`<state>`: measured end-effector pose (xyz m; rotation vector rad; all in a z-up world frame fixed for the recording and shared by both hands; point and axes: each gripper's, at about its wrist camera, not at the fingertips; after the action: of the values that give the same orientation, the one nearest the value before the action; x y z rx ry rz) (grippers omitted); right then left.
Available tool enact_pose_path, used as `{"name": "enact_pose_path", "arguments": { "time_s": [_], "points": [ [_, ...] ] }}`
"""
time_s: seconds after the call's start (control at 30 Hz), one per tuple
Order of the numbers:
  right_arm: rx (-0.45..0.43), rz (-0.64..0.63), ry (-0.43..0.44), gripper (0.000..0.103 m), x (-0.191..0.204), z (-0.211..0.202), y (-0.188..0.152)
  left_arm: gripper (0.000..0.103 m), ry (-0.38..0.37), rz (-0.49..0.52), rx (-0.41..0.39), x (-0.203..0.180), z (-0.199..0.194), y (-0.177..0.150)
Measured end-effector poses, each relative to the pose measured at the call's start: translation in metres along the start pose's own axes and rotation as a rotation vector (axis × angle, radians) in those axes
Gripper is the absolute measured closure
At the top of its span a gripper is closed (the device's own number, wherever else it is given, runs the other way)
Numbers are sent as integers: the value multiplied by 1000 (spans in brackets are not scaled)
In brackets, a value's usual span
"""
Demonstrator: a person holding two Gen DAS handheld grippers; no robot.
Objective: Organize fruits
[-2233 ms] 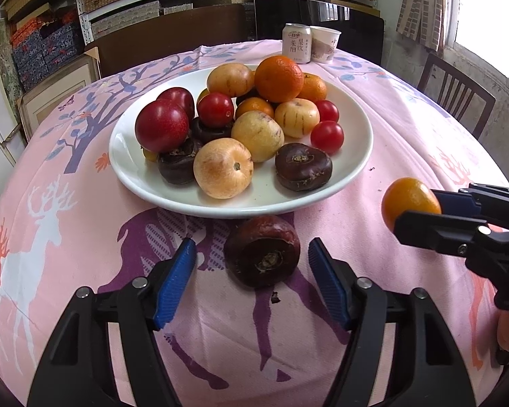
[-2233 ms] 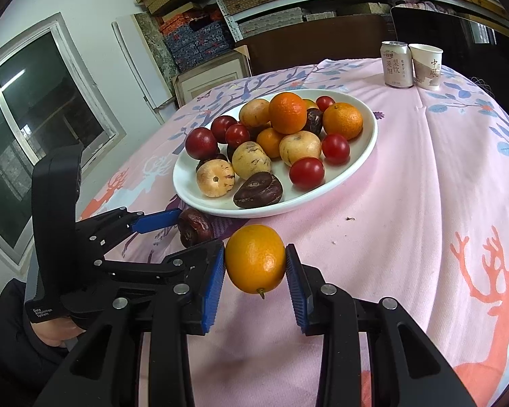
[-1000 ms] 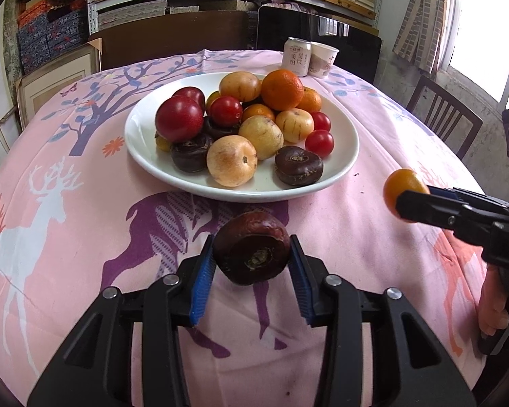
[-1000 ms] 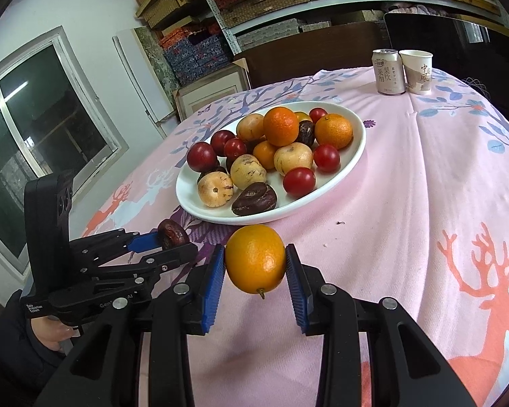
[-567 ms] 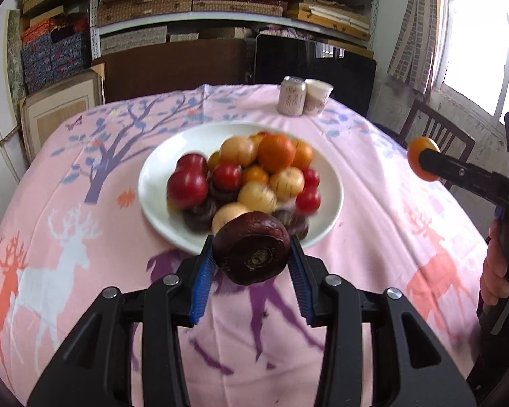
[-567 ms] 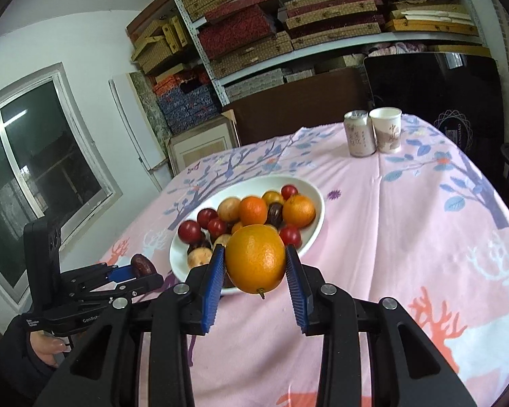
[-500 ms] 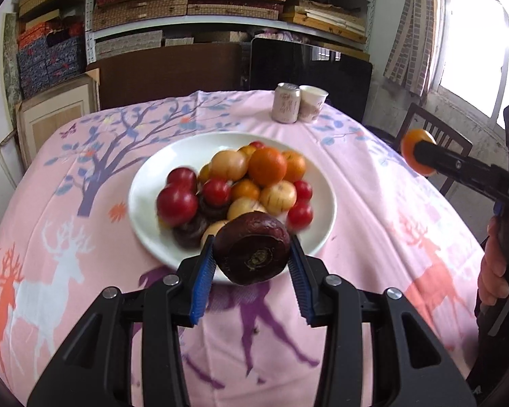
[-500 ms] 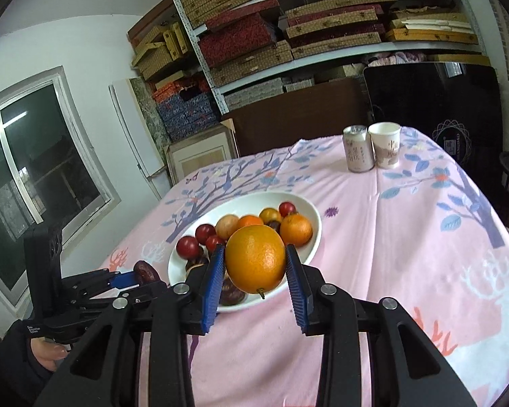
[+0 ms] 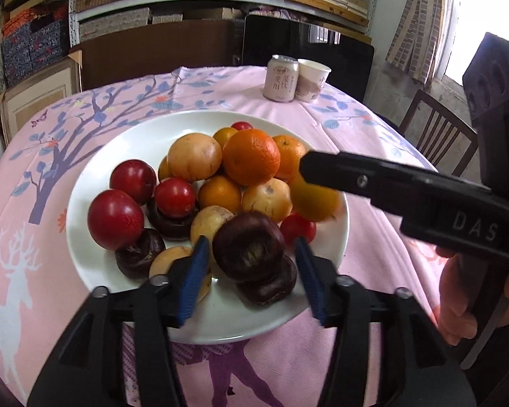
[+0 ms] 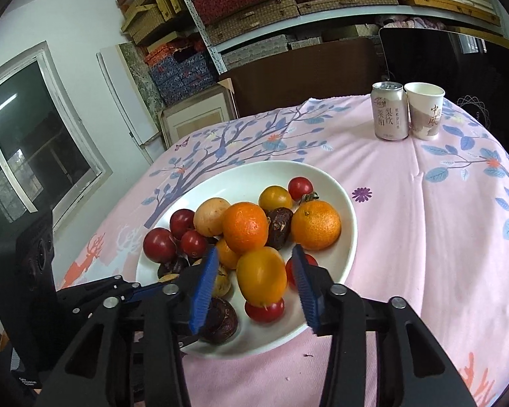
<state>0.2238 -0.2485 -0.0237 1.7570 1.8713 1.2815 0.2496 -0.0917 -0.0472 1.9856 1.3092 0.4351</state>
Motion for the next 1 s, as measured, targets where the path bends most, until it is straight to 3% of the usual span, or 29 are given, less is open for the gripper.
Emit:
{"name": "enact_pose_path", "arguments": {
  "time_s": [0.1, 0.2, 0.33, 0.6, 0.73, 0.87, 1.0],
  "points": [
    [-15, 4, 10, 47, -5, -6, -6, 33, 2, 9, -39, -2, -10, -5],
    [-41, 33, 12, 43, -14, -15, -11, 18, 50, 34, -82, -4, -26, -13],
    [-51, 50, 2, 42, -21, -26, -17, 11, 44, -15, -99, 8, -41, -20],
    [-53, 76, -42, 32, -26, -43, -32, 10, 94, -134, -39, 40, -53, -49],
    [-19, 87, -52, 24, -22, -57, -52, 7, 125, -126, -44, 38, -73, -65],
    [8, 53, -69, 4, -6, -76, -77, 5, 189, -86, -29, 26, -93, -82],
    [-17, 17, -109, 4, 13, -102, -96, 5, 211, -95, -48, 20, -124, -94]
  ]
}}
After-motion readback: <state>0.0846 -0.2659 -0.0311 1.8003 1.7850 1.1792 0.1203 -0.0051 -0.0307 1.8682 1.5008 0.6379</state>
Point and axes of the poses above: each gripper's, at about its wrist camera, not at the fingertips, and z roughly the way its jaws point, x to its left, y to its top, and after that the axes turned 2 degrees about -x, right-handed
